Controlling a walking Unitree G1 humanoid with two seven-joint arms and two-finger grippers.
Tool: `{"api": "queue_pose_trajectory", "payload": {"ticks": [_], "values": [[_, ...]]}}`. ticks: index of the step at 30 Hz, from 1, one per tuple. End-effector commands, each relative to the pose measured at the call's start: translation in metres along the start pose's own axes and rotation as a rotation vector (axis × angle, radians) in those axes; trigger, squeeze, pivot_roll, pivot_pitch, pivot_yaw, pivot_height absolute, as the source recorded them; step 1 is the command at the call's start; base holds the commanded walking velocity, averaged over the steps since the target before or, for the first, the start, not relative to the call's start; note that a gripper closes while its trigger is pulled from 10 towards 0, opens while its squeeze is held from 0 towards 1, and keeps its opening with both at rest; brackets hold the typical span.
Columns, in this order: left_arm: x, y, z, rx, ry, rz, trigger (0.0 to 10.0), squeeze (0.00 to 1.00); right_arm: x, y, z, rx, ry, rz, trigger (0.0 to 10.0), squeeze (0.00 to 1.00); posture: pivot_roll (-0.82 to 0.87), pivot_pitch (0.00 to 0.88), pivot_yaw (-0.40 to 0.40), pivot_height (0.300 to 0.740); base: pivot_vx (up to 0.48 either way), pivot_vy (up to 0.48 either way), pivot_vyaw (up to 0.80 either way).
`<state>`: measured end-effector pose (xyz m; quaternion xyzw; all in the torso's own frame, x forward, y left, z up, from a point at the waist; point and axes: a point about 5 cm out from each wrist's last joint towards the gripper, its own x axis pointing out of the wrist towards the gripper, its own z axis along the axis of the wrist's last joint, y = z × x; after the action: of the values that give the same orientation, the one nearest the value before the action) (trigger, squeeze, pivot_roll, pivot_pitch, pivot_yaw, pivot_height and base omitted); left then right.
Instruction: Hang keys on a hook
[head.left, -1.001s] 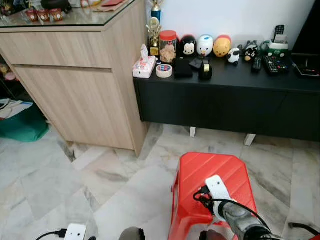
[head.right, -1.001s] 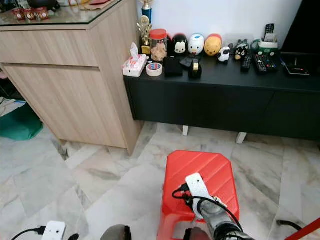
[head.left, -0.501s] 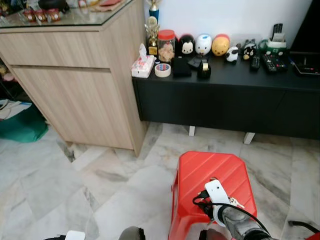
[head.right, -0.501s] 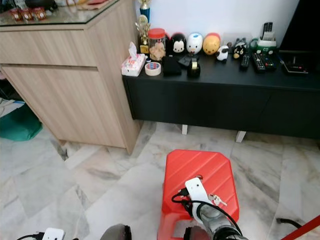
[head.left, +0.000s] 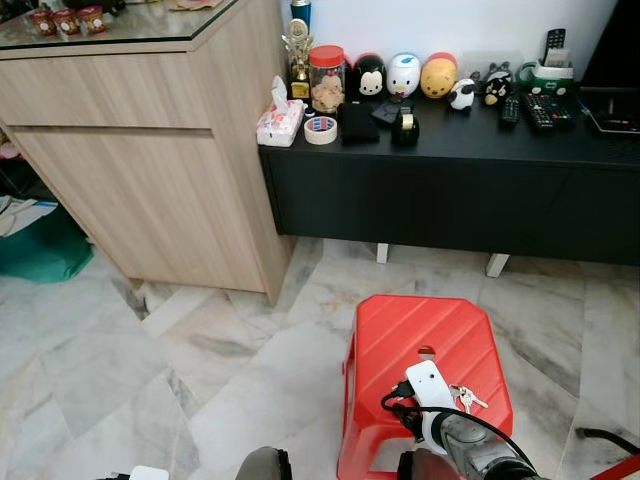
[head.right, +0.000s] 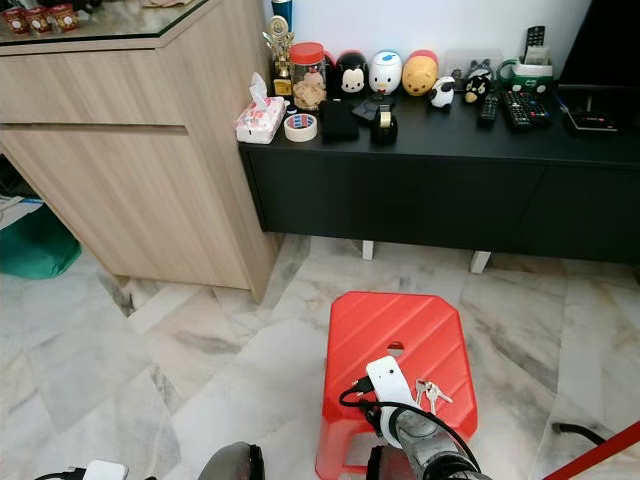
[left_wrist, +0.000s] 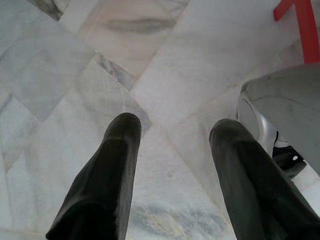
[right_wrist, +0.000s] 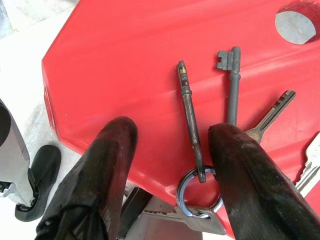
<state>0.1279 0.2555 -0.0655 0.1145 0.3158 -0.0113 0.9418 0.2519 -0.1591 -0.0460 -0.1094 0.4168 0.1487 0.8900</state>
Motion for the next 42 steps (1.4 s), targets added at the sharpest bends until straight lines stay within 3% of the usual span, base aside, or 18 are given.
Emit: {"api": "queue_pose_trajectory", "payload": {"ticks": [1, 2, 3, 5, 25, 34, 37, 42], "values": [[-0.004, 0.005, -0.006, 0.026, 0.035, -0.004, 10.0, 0.0, 0.001, 0.004, -0.003, -0.001, 0.022, 0.009, 10.0, 0.0, 0.19, 0.113, 0.069, 0.635, 0.0, 0.0, 0.0], [-0.004, 0.005, -0.006, 0.027, 0.036, -0.004, 10.0, 0.0, 0.001, 0.004, -0.004, -0.001, 0.024, 0.009, 5.7, 0.0, 0.19, 0.114, 0.071, 0.635, 0.0, 0.0, 0.0], [-0.004, 0.005, -0.006, 0.027, 0.036, -0.004, 10.0, 0.0, 0.001, 0.004, -0.004, -0.001, 0.024, 0.009, 5.7, 0.0, 0.19, 0.114, 0.071, 0.635, 0.0, 0.0, 0.0], [-0.003, 0.005, -0.005, 0.029, 0.037, -0.005, 10.0, 0.0, 0.001, 0.004, -0.004, 0.001, 0.026, 0.008, 0.2, 0.0, 0.19, 0.114, 0.072, 0.635, 0.0, 0.0, 0.0], [0.002, 0.002, -0.007, 0.019, 0.089, 0.004, 10.0, 0.0, 0.0, 0.004, -0.009, -0.031, 0.056, 0.005, 0.0, 0.0, 0.2, 0.104, 0.061, 0.635, 0.0, 0.0, 0.0], [0.007, 0.003, -0.005, 0.005, 0.112, 0.022, 10.0, 0.0, 0.001, 0.005, -0.003, -0.032, 0.04, -0.003, 0.0, 0.0, 0.19, 0.052, 0.044, 0.635, 0.0, 0.0, 0.0], [0.009, 0.004, -0.003, 0.0, 0.117, 0.029, 10.0, 0.0, 0.001, 0.003, 0.002, -0.024, 0.016, -0.019, 0.0, 0.0, 0.18, 0.023, 0.035, 0.635, 0.0, 0.0, 0.0], [0.017, 0.005, 0.003, -0.02, 0.14, 0.049, 10.0, 0.0, 0.0, -0.007, 0.025, 0.068, -0.107, -0.073, 0.0, 0.0, 0.16, 0.0, 0.018, 0.635, 0.0, 0.0, 0.0]]}}
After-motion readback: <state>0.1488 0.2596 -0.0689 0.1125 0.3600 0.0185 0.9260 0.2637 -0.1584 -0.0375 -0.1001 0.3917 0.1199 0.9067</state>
